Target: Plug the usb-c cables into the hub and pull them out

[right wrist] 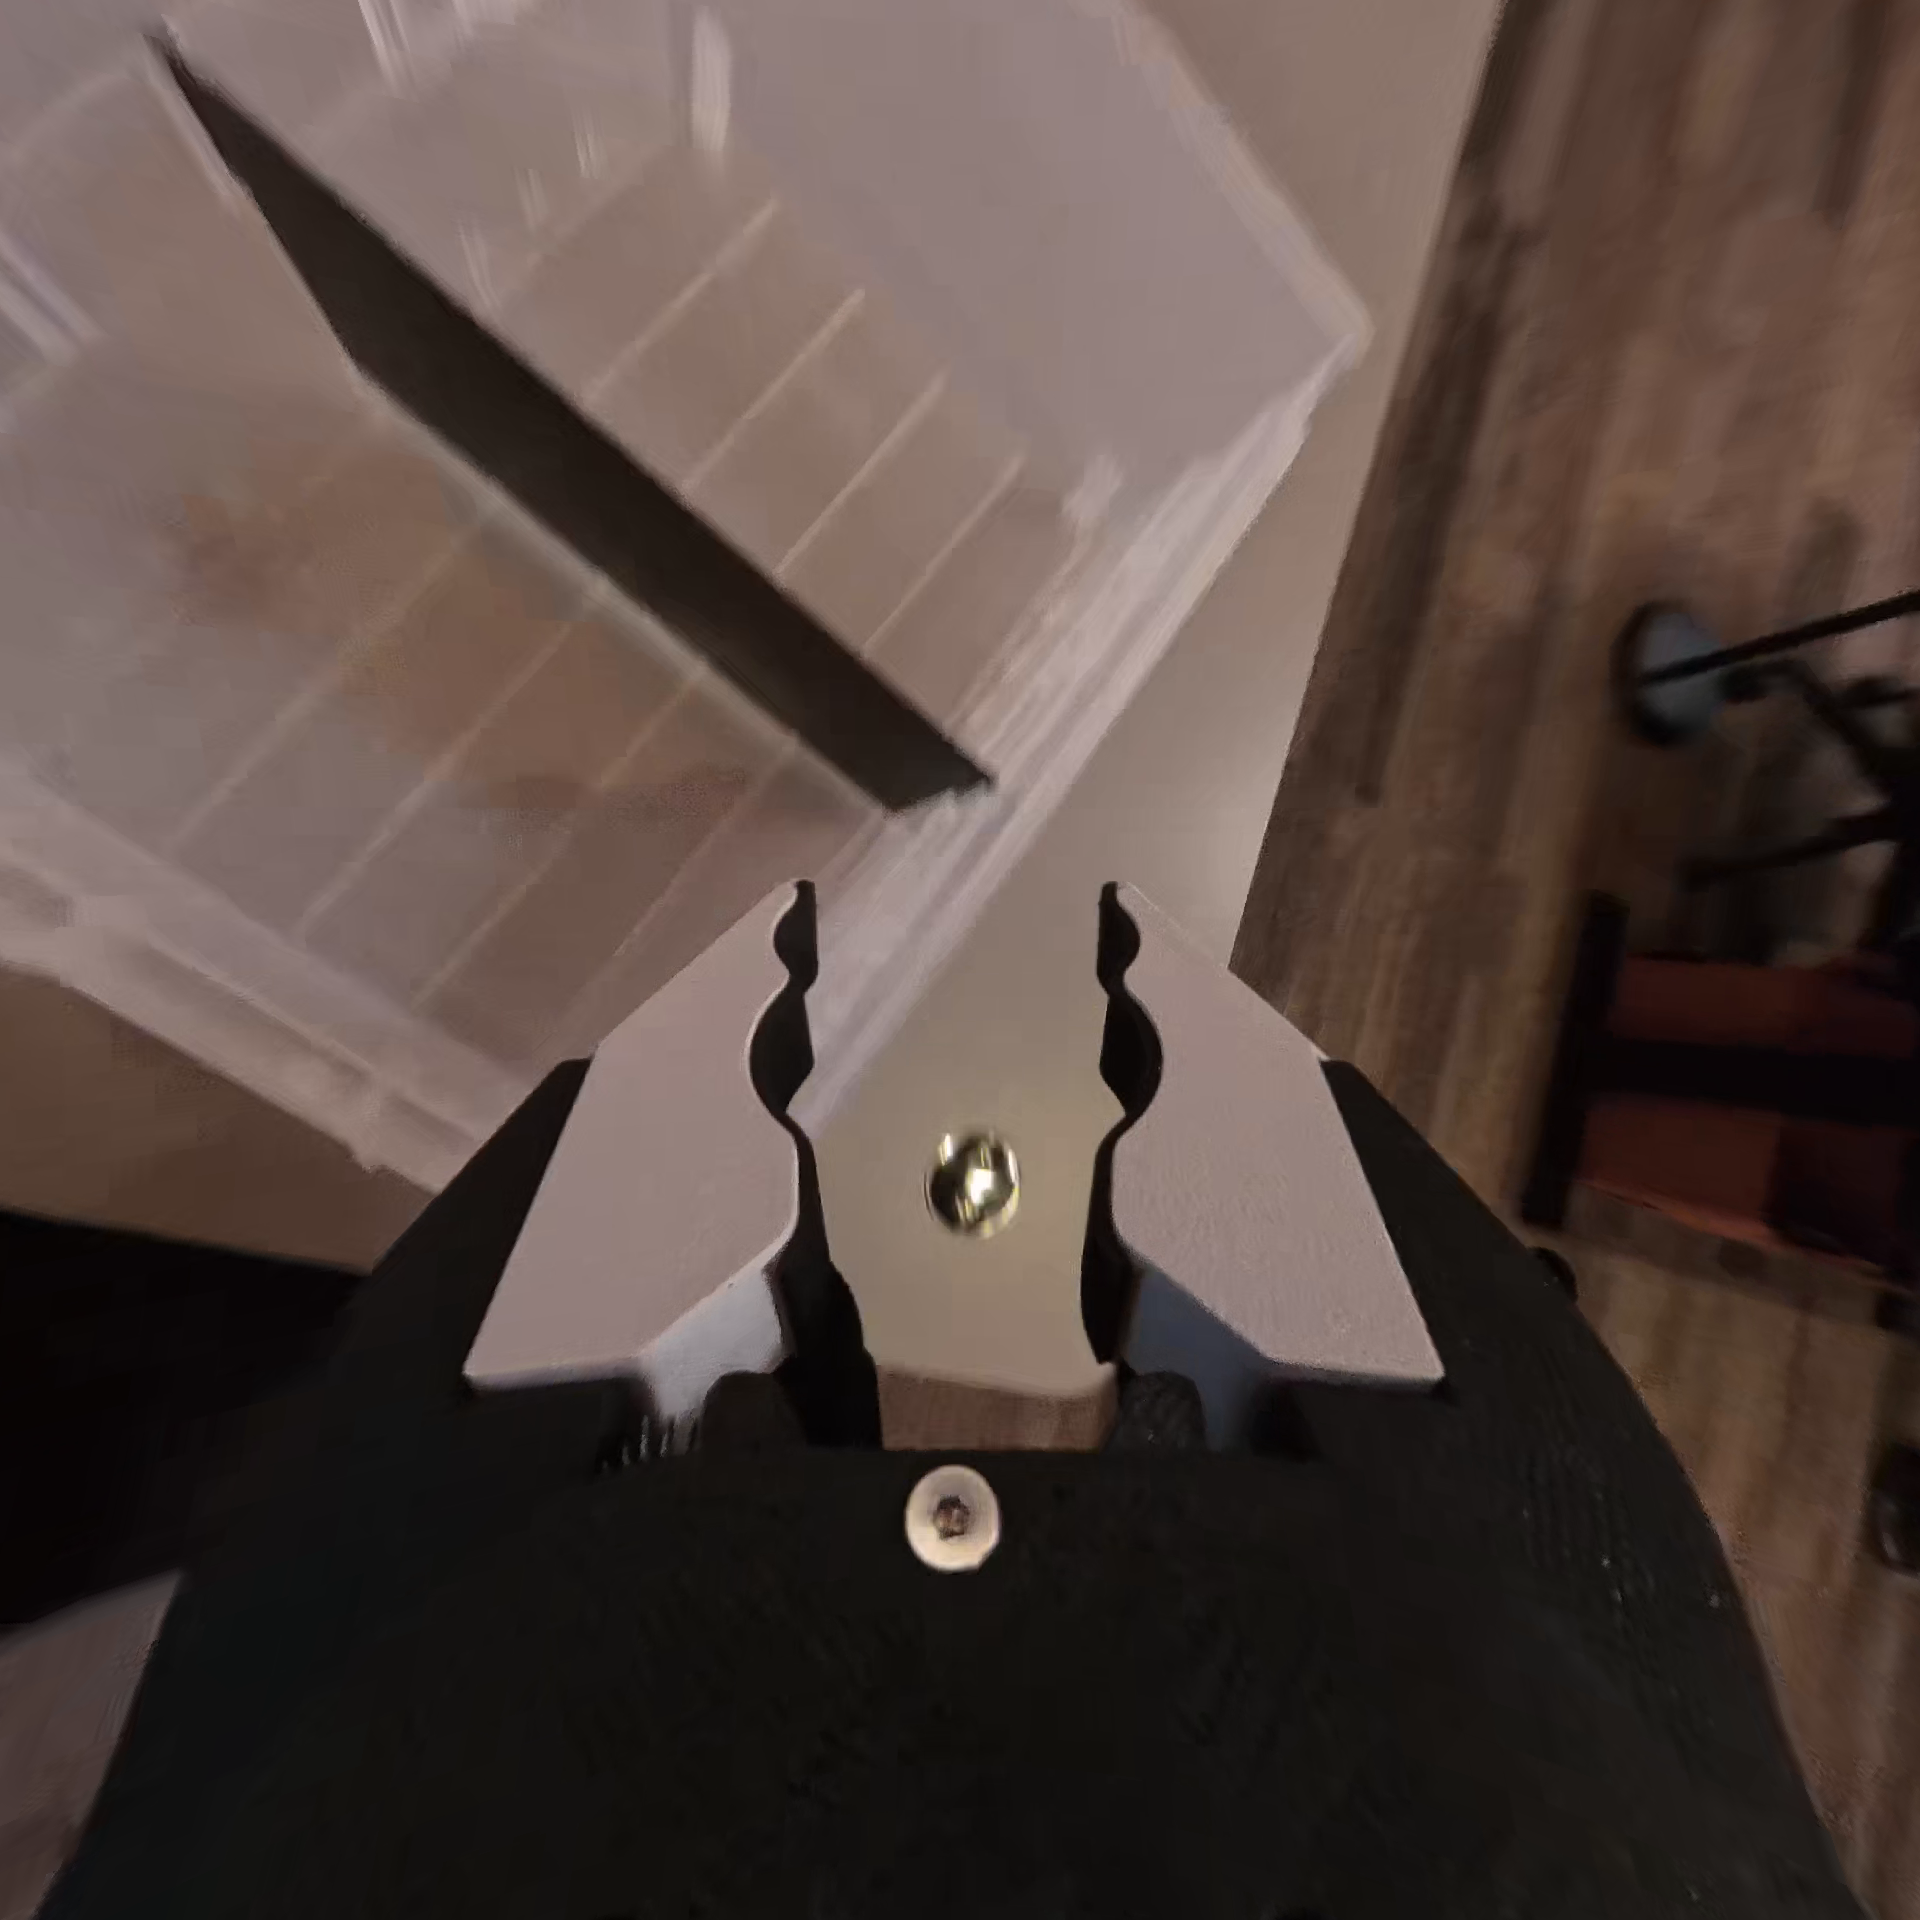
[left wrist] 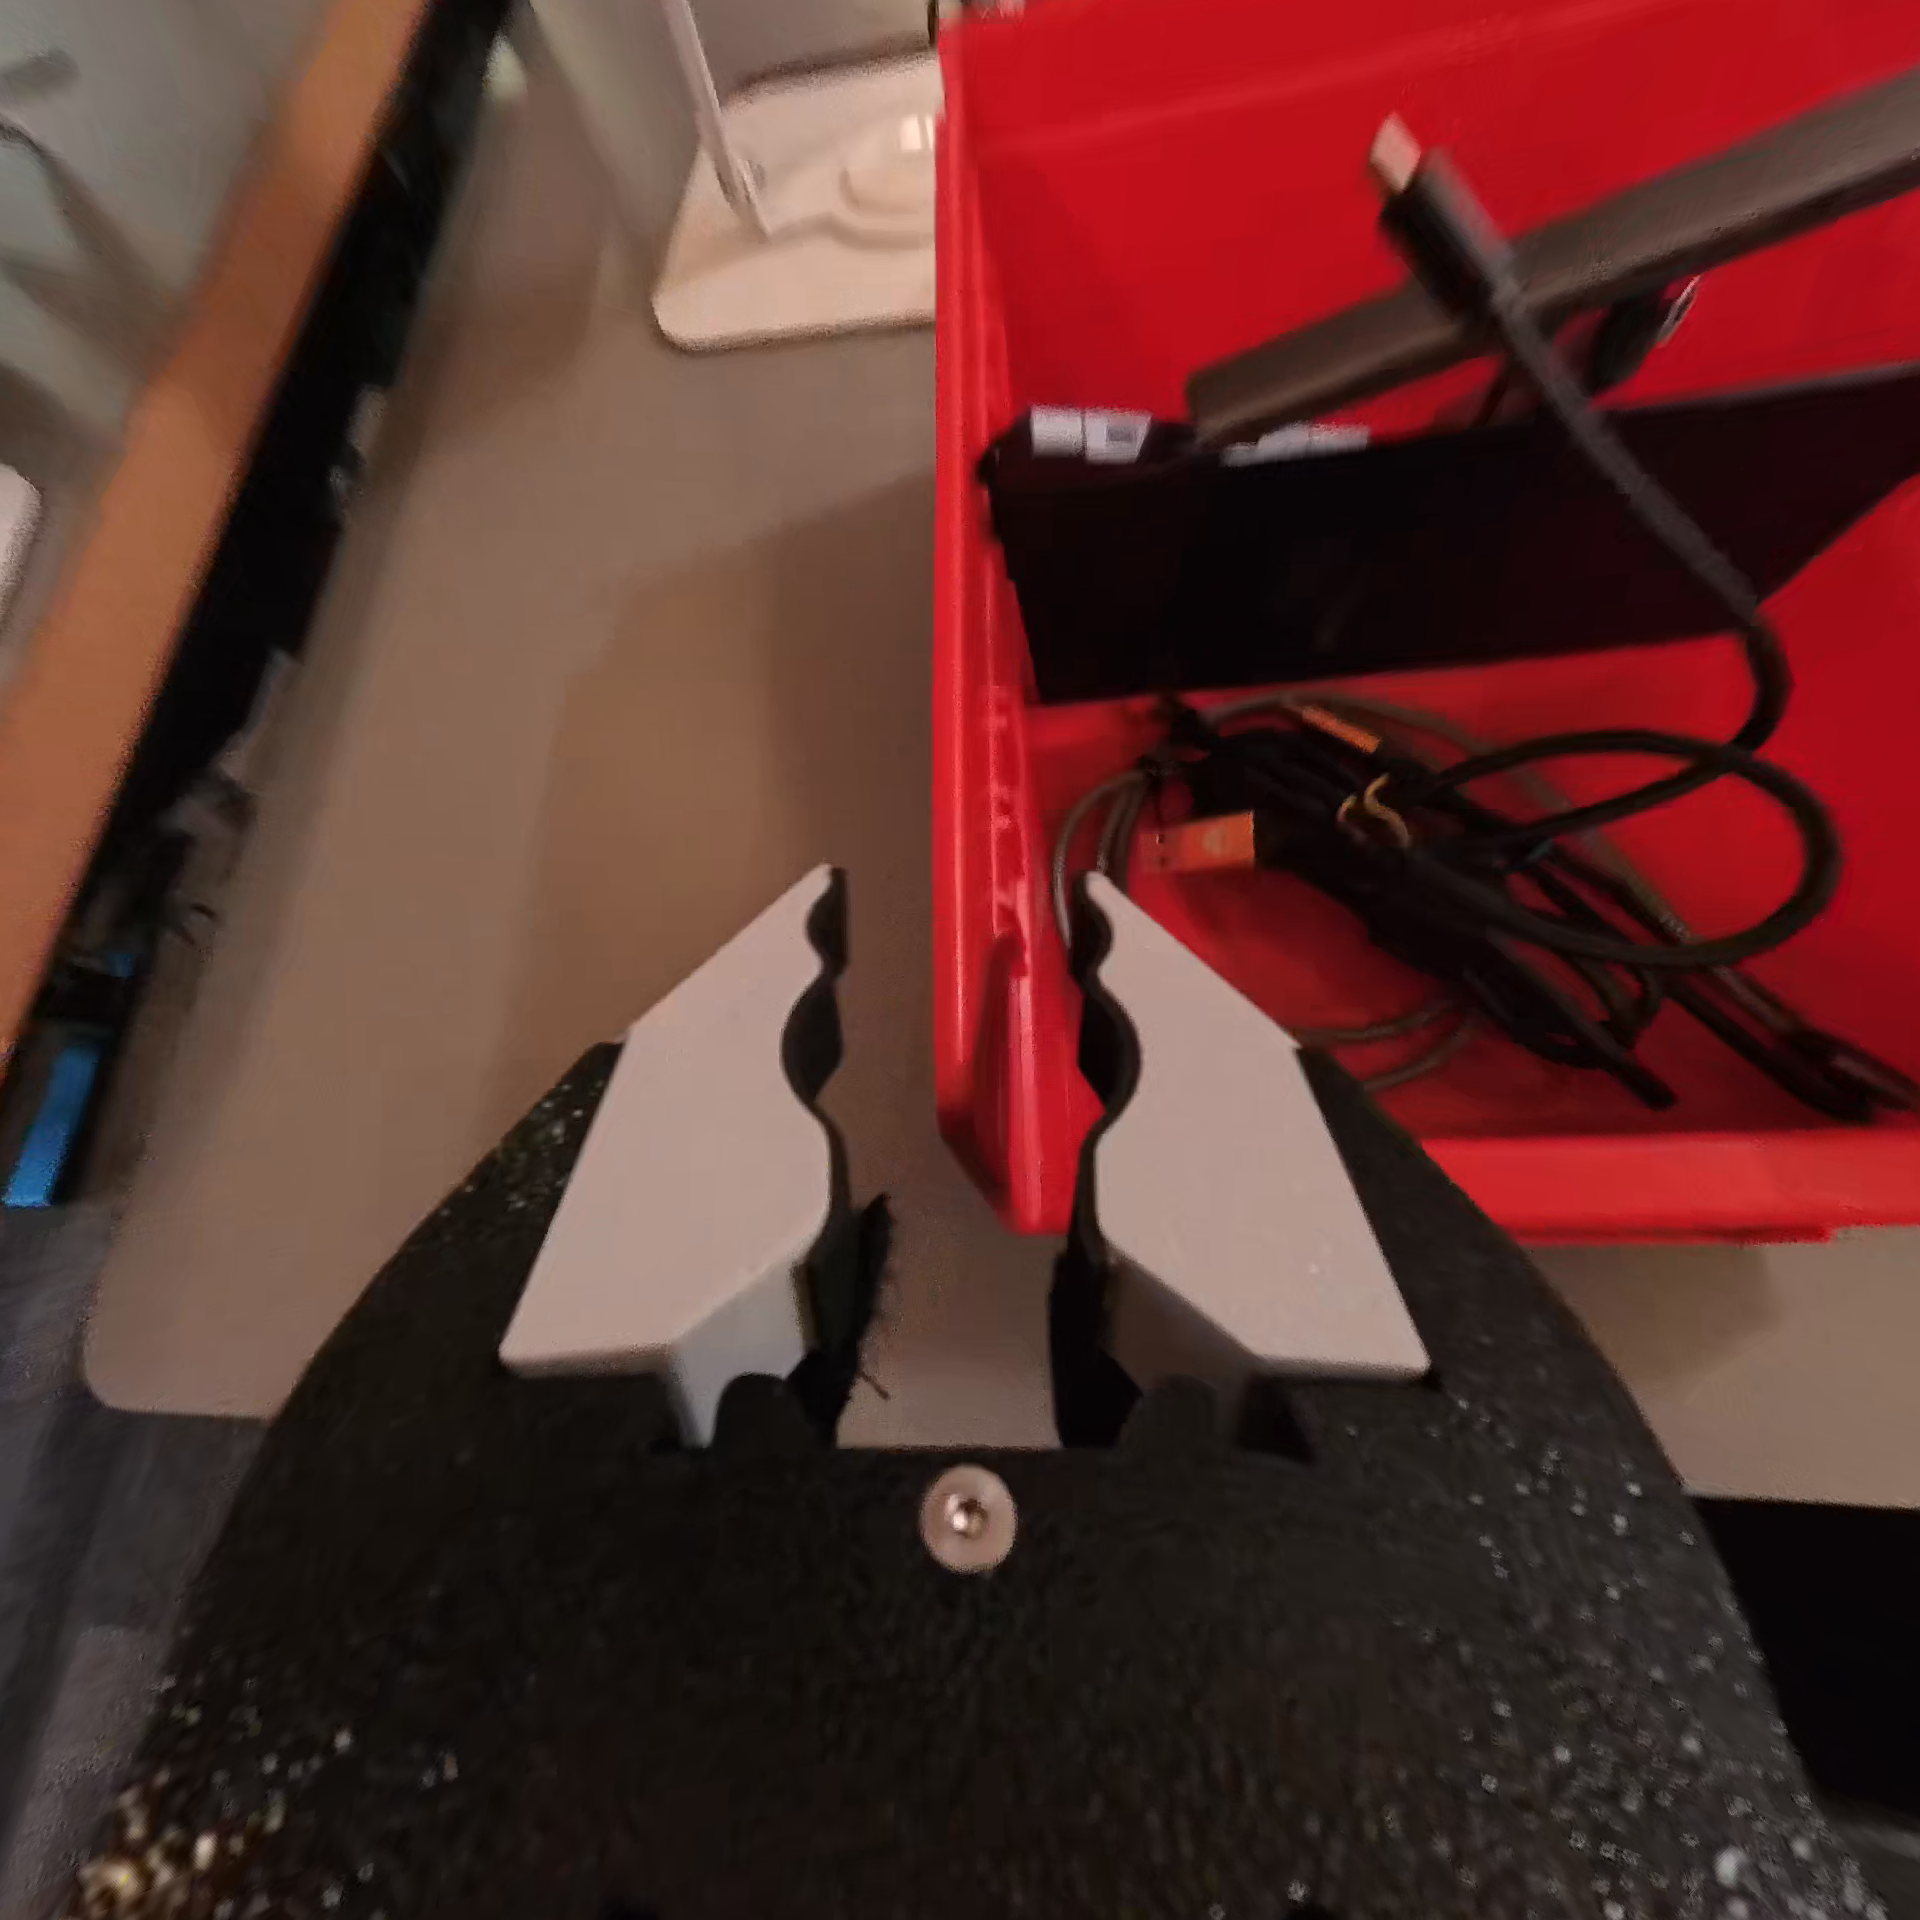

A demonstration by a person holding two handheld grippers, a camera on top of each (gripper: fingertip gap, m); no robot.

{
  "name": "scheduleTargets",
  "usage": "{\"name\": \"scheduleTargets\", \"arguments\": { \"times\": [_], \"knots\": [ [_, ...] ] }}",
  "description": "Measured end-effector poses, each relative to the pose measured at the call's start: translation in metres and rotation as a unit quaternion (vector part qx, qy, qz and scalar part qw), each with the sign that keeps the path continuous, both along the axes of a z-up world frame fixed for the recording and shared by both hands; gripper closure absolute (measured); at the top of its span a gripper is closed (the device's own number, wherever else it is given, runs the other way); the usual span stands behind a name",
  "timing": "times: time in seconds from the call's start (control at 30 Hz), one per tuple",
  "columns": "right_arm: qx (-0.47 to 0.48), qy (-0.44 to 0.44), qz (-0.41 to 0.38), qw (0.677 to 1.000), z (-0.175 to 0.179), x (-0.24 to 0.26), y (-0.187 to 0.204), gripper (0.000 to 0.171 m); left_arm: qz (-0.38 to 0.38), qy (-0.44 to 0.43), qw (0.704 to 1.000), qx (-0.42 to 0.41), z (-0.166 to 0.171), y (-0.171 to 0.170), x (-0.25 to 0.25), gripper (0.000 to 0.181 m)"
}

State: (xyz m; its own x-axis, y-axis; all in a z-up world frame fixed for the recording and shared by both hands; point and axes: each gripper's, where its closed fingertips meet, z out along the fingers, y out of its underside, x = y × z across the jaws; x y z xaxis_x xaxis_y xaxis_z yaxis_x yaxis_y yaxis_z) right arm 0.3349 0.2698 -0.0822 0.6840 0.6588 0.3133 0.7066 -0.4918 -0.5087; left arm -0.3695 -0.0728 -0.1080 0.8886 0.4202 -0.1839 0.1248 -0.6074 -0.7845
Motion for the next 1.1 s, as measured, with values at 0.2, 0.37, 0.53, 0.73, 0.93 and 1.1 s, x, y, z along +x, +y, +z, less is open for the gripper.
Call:
{"name": "scheduleTargets", "arguments": {
  "times": [0.2,0.37,0.53,0.73,0.93,1.1],
  "knots": [
    [0.210,0.202,0.166,0.942,0.101,-0.142,-0.022,0.117,-0.053,0.103,0.986,0.120,0.078,0.023,0.030,0.136],
    [0.210,0.422,0.325,0.820,0.131,-0.274,-0.116,0.117,-0.145,0.164,0.972,0.088,0.075,0.061,0.069,0.133],
    [0.111,0.460,0.348,0.809,0.045,-0.347,-0.149,0.117,-0.153,0.248,0.956,0.042,0.063,0.091,0.081,0.139],
    [0.128,0.383,0.311,0.861,-0.029,-0.353,-0.110,0.124,-0.178,0.263,0.947,0.046,0.054,0.118,0.101,0.141],
    [0.153,0.378,0.270,0.872,-0.029,-0.335,-0.082,0.128,-0.166,0.266,0.949,0.035,0.040,0.129,0.097,0.140],
    [0.259,0.370,0.243,0.858,-0.012,-0.315,-0.061,0.134,-0.156,0.306,0.938,0.043,0.052,0.142,0.091,0.140]
  ]
}}
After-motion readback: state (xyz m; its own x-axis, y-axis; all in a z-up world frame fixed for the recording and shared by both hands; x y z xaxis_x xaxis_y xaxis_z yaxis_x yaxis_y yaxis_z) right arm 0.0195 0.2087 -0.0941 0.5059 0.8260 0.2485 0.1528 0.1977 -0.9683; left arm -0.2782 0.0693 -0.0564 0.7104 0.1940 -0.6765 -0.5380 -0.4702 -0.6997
